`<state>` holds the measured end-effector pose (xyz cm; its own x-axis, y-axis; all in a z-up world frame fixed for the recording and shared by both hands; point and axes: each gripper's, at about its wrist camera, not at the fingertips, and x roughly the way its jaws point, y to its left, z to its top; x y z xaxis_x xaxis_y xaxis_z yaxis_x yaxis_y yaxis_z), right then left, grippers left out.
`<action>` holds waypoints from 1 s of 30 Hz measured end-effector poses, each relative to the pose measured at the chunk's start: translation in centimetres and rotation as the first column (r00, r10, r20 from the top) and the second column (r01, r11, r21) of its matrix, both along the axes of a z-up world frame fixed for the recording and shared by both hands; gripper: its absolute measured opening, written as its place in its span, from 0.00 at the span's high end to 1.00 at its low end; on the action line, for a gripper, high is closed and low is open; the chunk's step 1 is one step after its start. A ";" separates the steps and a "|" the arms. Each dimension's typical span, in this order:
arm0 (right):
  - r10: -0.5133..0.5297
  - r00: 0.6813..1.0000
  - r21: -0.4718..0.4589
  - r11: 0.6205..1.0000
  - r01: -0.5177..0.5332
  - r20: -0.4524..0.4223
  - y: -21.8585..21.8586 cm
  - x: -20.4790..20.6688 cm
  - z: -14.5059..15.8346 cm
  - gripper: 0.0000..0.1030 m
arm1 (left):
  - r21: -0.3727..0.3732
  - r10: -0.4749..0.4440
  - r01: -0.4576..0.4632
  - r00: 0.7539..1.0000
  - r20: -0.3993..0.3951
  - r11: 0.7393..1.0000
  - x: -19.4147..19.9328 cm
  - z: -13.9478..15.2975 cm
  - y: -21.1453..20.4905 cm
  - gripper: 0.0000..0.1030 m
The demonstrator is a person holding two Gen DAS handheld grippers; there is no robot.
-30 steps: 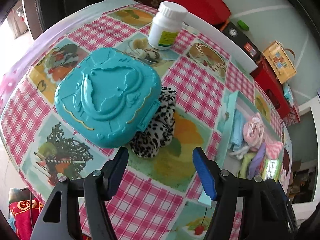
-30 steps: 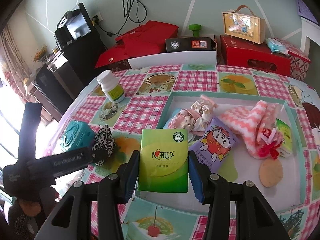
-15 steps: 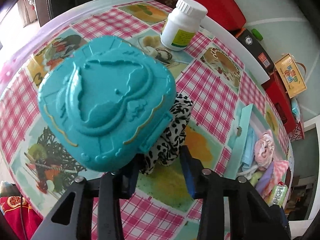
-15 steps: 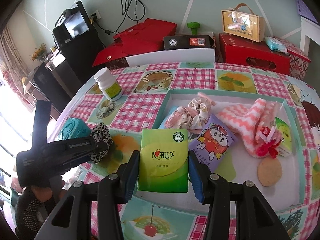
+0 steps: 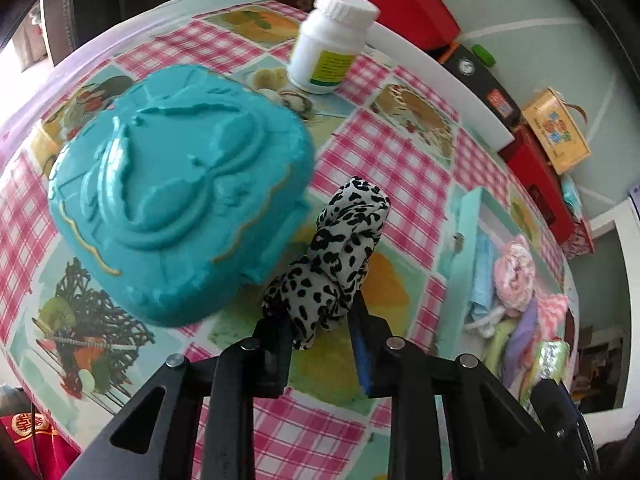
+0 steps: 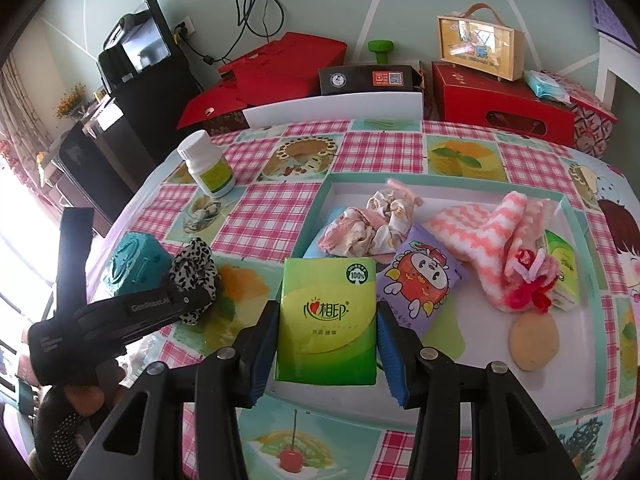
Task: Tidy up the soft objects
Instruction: 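Carry the tissue pack and leopard scrunchie over the tray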
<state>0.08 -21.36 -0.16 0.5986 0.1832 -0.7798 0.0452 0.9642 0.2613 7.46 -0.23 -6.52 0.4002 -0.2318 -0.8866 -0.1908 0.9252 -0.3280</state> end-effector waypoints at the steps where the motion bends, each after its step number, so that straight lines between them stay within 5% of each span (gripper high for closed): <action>1: -0.001 1.000 -0.001 1.000 0.001 0.000 0.0 0.0 0.0 0.52 | -0.002 -0.010 0.010 1.000 0.005 1.000 0.0 0.1 -0.2 0.75; 12: -0.045 0.999 -0.007 0.999 0.046 0.029 -0.9 -0.4 0.6 0.52 | -0.046 -0.096 0.105 0.982 0.162 0.993 -1.6 3.6 -1.7 0.76; 17: -0.136 0.989 0.007 0.991 0.136 0.065 -2.6 -1.1 1.4 0.52 | -0.030 -0.142 0.155 0.952 0.270 0.987 -2.4 6.0 -2.7 0.76; 30: -0.288 0.955 -0.039 0.956 0.291 0.076 -6.8 -2.4 2.0 0.52 | 0.008 -0.304 0.325 0.876 0.375 0.946 -3.9 7.7 -6.2 0.76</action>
